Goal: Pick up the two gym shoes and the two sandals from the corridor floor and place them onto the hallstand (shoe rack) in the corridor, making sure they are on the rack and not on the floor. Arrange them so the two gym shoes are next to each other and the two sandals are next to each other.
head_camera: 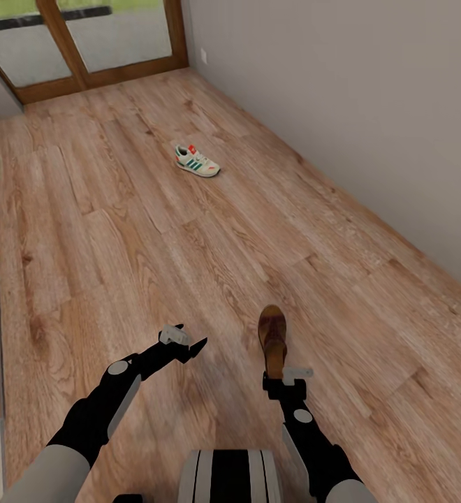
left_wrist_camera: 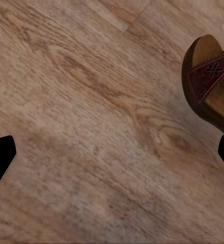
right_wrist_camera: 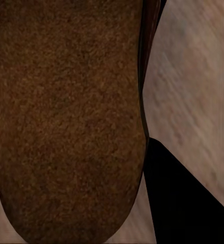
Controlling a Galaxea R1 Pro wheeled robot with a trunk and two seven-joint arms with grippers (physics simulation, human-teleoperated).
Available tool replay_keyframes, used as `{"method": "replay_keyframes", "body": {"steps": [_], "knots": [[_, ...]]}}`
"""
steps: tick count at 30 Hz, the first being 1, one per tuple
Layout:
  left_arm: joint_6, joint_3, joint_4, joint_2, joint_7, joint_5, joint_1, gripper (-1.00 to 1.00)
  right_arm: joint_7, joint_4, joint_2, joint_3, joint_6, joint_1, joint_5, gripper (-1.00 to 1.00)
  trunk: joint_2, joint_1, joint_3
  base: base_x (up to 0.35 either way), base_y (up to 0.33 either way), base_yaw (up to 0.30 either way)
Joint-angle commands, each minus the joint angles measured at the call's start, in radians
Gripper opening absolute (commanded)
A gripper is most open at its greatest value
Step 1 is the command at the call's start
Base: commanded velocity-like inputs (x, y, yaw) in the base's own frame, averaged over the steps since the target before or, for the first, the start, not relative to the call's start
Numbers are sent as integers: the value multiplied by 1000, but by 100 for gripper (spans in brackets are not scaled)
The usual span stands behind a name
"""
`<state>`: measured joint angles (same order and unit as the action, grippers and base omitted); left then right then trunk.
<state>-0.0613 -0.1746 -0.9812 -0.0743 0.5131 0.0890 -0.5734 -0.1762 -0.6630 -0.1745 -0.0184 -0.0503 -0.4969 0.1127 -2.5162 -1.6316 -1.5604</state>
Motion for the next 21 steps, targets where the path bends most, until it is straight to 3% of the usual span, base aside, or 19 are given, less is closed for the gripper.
{"method": "replay_keyframes", "body": {"steps": [1,12,13,14,16,18,20,21], "knots": [[-7,-2,-1,-1,1,9,0,100,-6,1,0,-2,0,0,7,-100,0,1,3,0,0,0],[-6,-3,-1,5,2,11,2,100,-7,-2,0,-3,0,0,7,-100,3,5,46,0,0,0],[-6,-3,-1,7,1,11,11,100,-8,-3,0,-3,-1,0,8,-100,3,6,50,0,0,0],[-6,-2,-7,2,-3,8,60,100,-8,-4,0,-2,-2,0,9,-100,3,6,55,0,0,0],[-7,7,-5,-4,-6,5,77,100,-8,-4,0,-3,-2,0,9,-100,4,7,65,0,0,0],[-6,44,-2,-14,-8,5,111,100,-8,-3,0,-3,-2,0,9,-100,4,8,76,0,0,0],[-3,123,-3,-20,-4,6,157,100,-6,3,0,-4,-3,0,9,-100,5,9,87,0,0,0],[-2,138,-3,-20,-3,6,166,100,-5,4,0,-5,-3,0,9,-100,5,10,92,0,0,0]]}}
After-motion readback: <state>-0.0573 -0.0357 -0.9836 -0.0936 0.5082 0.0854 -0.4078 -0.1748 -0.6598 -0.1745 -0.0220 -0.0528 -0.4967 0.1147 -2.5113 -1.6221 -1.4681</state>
